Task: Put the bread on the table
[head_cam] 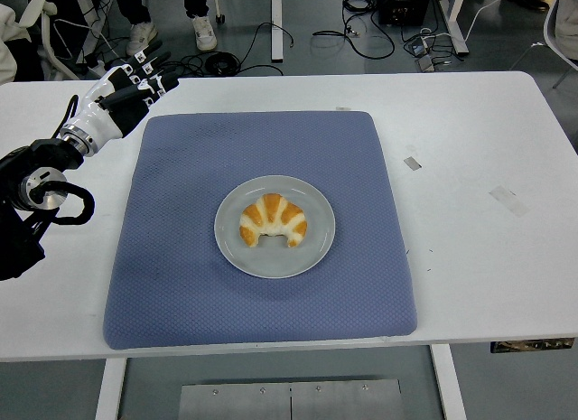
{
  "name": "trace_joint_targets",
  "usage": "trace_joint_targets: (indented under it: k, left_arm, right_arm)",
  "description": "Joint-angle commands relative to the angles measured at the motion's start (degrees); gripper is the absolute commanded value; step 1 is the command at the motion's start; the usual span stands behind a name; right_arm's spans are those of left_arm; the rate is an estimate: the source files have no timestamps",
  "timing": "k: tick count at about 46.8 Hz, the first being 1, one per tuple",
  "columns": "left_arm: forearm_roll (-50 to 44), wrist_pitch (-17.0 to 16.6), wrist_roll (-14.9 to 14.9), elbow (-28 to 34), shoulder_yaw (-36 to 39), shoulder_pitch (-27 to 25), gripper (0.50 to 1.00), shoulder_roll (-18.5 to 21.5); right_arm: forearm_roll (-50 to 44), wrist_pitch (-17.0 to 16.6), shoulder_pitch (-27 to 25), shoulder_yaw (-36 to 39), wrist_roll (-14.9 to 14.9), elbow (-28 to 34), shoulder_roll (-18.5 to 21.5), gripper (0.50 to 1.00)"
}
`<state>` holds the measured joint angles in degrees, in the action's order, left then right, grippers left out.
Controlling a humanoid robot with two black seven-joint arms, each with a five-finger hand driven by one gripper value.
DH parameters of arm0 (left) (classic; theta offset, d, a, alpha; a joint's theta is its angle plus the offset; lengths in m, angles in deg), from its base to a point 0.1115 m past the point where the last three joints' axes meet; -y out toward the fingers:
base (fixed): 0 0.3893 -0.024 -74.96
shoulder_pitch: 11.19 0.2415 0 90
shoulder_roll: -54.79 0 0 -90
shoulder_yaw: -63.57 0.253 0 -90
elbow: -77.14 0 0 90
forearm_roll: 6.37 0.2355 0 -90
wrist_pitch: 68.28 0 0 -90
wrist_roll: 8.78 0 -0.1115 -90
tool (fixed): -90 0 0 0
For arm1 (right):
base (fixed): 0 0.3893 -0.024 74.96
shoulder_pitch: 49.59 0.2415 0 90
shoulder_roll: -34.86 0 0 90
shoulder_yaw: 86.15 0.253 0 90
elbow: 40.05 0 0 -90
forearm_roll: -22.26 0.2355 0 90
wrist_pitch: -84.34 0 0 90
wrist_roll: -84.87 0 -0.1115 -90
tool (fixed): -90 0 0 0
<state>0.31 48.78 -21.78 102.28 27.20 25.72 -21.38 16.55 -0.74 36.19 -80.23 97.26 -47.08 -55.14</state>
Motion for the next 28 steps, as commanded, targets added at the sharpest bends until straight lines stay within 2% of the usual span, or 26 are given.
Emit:
trace_joint_targets:
  k: [1,18,28]
  left_arm:
    - [0.0,-0.07,0.0,0.0,0.15,0.01,0.981,-0.12]
    - [0.0,-0.34,0.08,-0.09,0.15,0.18,0.981,-0.21]
    - [0.0,-2.18,0.26,-0.18,0.85,-0.69,0.981,0.06]
  right_arm:
    - [0.0,0.0,0.0,0.06,0.0,0.0,0.0,1.0]
    - [0.0,0.0,0.0,0.06,0.0,0.0,0.0,1.0]
    - [0.0,0.0,0.0,0.06,0.0,0.0,0.0,1.0]
